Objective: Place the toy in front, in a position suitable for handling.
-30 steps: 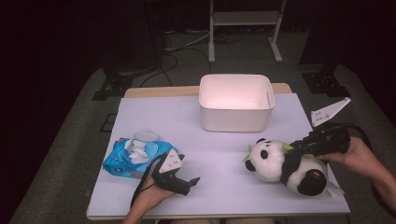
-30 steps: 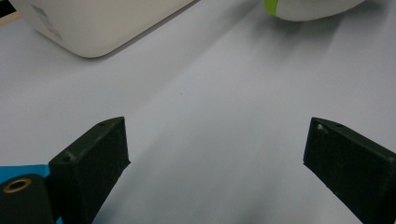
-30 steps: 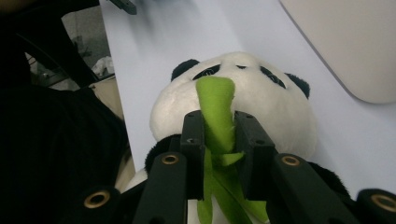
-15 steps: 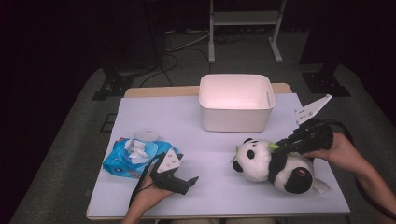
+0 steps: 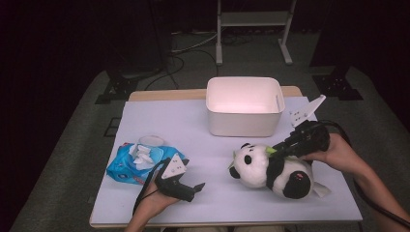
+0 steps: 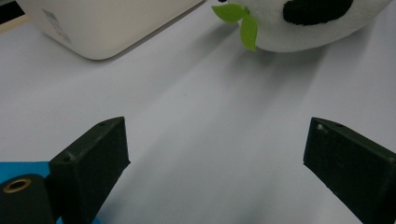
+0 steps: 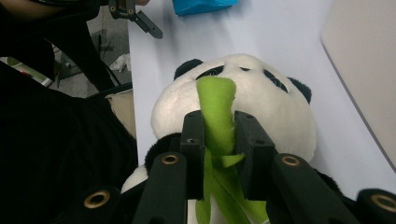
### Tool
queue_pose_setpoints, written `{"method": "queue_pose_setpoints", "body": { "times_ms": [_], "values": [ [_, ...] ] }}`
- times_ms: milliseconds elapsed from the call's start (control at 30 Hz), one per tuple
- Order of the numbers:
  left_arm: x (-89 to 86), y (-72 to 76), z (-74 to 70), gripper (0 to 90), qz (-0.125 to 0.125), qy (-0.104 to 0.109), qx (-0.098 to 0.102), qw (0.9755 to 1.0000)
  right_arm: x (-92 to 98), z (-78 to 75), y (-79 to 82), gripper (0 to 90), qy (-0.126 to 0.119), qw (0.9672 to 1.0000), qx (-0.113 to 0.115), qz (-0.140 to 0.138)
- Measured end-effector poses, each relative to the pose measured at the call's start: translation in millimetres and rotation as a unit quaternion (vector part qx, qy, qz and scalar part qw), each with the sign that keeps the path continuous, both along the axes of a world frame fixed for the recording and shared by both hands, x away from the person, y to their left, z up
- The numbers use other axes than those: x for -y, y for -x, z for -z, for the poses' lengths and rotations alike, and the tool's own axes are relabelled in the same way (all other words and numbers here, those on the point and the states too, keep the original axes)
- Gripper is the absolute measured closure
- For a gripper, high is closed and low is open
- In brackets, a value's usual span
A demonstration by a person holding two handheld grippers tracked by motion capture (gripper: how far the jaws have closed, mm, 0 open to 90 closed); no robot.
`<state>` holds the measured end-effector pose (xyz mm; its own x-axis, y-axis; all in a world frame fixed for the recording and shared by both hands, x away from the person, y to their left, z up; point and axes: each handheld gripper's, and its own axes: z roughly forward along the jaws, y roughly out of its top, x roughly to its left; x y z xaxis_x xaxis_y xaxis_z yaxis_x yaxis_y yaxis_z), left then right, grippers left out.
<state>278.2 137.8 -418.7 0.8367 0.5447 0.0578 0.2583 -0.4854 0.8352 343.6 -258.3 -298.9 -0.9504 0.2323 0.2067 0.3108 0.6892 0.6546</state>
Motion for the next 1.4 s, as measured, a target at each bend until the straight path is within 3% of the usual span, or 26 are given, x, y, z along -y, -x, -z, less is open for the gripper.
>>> {"method": "queue_pose_setpoints", "body": {
  "times_ms": [633,1400],
  "values": [
    [-2.6,0.4,-1.5,5.8,0.0,0.001,0.003,1.0,-39.2,-1.8,-14.1,73.8,0.002,0.9995,-0.001,-0.033],
    [-3.2,0.8,-1.9,5.8,0.002,0.003,0.003,1.0,-79.9,6.8,-30.3,73.8,-0.004,0.9978,-0.01,-0.066]
  ]
}}
